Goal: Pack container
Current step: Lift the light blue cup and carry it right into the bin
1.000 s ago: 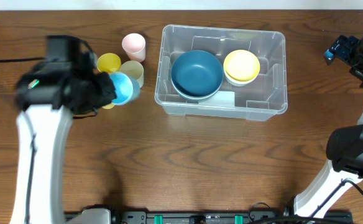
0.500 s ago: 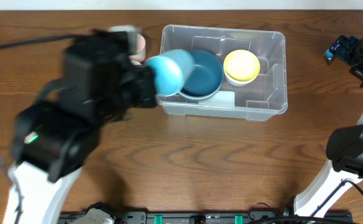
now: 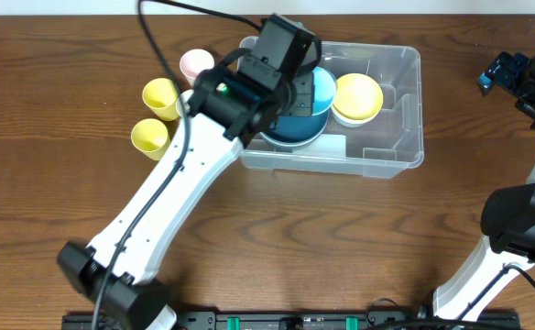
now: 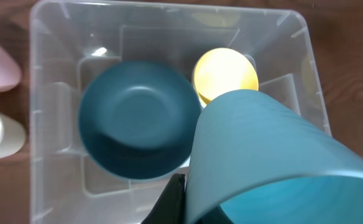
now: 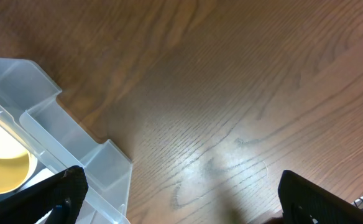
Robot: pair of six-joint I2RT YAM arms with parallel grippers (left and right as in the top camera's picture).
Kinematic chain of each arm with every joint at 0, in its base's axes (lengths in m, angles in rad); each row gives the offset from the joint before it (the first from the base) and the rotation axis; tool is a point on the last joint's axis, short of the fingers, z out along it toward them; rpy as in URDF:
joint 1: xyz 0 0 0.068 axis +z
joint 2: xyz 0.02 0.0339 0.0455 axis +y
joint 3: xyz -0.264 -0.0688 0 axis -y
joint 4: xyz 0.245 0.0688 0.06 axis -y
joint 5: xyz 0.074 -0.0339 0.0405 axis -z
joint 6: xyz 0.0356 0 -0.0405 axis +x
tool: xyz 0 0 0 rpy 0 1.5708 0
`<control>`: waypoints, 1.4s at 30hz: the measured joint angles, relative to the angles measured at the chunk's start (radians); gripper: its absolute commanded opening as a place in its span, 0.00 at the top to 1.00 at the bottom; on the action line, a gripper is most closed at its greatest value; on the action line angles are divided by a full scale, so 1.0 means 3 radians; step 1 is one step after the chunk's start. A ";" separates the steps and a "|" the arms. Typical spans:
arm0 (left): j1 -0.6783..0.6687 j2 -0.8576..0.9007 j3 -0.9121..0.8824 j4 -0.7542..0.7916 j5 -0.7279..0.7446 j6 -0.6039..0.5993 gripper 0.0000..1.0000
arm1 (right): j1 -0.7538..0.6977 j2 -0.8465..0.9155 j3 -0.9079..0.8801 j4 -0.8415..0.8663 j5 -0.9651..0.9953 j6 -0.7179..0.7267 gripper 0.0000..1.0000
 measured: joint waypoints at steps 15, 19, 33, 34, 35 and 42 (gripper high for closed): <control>-0.0160 0.0657 0.0013 0.0093 0.0084 0.0118 0.94 | 0.0000 0.0000 0.0000 0.0000 -0.0001 0.0000 0.01; -0.0170 0.0825 0.0013 0.0097 0.0094 0.0136 0.94 | 0.0000 0.0000 0.0000 0.0000 -0.0001 0.0000 0.01; -0.0247 0.1064 0.0013 0.0146 0.0095 0.0151 0.94 | 0.0000 0.0000 0.0000 0.0000 0.0000 0.0000 0.01; -0.0248 0.1087 0.0013 0.0146 0.0097 0.0153 0.94 | 0.0000 0.0000 0.0000 0.0001 0.0000 0.0000 0.01; -0.0249 0.1109 0.0013 0.0148 0.0098 0.0155 0.94 | 0.0000 0.0000 0.0000 0.0001 -0.0001 0.0000 0.01; -0.0273 0.1202 0.0013 0.0074 0.0098 0.0159 0.94 | 0.0000 0.0000 0.0000 0.0001 -0.0001 0.0000 0.01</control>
